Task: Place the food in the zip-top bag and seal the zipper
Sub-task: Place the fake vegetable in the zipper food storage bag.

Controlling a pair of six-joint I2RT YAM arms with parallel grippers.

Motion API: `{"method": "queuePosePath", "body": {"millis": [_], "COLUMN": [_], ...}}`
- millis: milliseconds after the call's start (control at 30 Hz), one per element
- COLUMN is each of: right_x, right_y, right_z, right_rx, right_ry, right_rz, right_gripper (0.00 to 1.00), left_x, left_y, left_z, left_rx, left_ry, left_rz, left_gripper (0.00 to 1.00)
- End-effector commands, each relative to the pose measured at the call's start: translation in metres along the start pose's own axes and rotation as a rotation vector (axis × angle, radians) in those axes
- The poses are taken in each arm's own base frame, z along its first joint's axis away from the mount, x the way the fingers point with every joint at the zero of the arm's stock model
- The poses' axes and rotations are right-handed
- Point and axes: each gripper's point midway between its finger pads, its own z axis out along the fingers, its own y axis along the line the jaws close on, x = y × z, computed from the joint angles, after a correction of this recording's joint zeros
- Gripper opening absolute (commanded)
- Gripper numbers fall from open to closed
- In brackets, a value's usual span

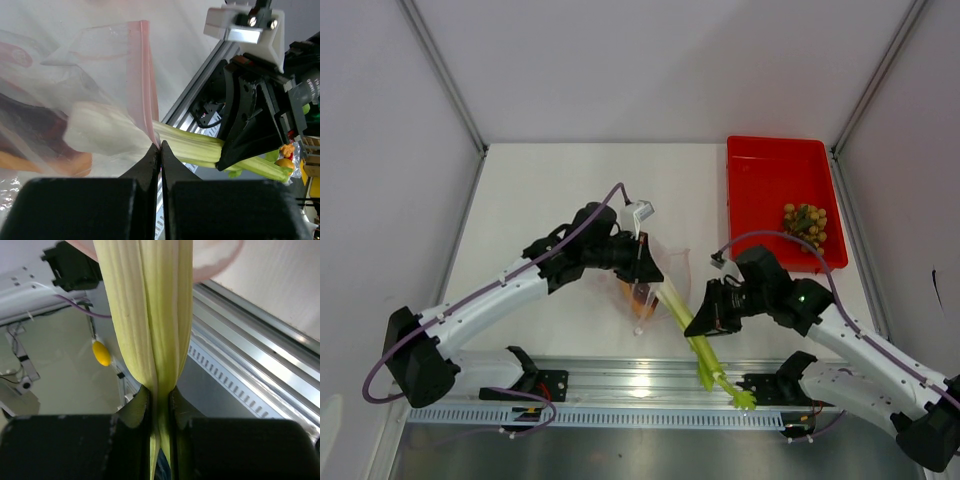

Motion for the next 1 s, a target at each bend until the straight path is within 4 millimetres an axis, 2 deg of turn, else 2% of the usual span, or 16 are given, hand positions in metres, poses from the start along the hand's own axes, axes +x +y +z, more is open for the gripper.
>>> {"method": "queuePosePath", "body": {"millis": [0, 200, 367, 567, 600, 667, 700, 833, 867, 900, 967], "right_x": [-0.033, -0.064, -0.089, -0.125, -0.131, -0.136, -0.139, -0.148, -0.154, -0.154, -0.156], "right_y": [0.054, 0.082, 0.084, 0.064, 0.056, 0.050, 0.040, 0.020, 0.021, 0.020, 0.018], "right_z": [-0.010, -0.003, 0.017, 0.033, 0.040, 0.047, 0.053, 0.061, 0.061, 0.062, 0.065], "right_rx": [-0.144, -0.218, -0.206, -0.062, -0.024, -0.006, 0.028, 0.099, 0.095, 0.087, 0.083], "right_ry": [-0.109, -0.183, -0.205, -0.309, -0.317, -0.316, -0.308, -0.335, -0.369, -0.373, -0.378], "right_rz": [-0.054, 0.008, 0.019, -0.065, -0.093, -0.133, -0.167, -0.242, -0.263, -0.275, -0.295], "right_gripper": [0.00, 0.00, 0.00, 0.00, 0.01, 0.02, 0.02, 0.04, 0.04, 0.10, 0.32], "left_x": [-0.003, 0.002, 0.002, 0.008, 0.010, 0.012, 0.011, 0.016, 0.016, 0.016, 0.015], "left_y": [-0.019, -0.026, -0.035, -0.040, -0.041, -0.041, -0.044, -0.045, -0.046, -0.047, -0.049], "left_z": [-0.004, -0.004, -0.009, -0.013, -0.014, -0.016, -0.019, -0.025, -0.026, -0.027, -0.028], "left_rx": [0.072, 0.100, 0.123, 0.139, 0.142, 0.140, 0.145, 0.145, 0.149, 0.155, 0.165], "left_ry": [-0.032, -0.038, -0.042, -0.031, -0.028, -0.022, -0.027, -0.022, -0.024, -0.027, -0.031], "left_rz": [0.046, 0.042, 0.049, 0.039, 0.040, 0.035, 0.041, 0.032, 0.031, 0.027, 0.026], "left_gripper": [0.00, 0.01, 0.01, 0.01, 0.01, 0.01, 0.01, 0.01, 0.01, 0.01, 0.00]}}
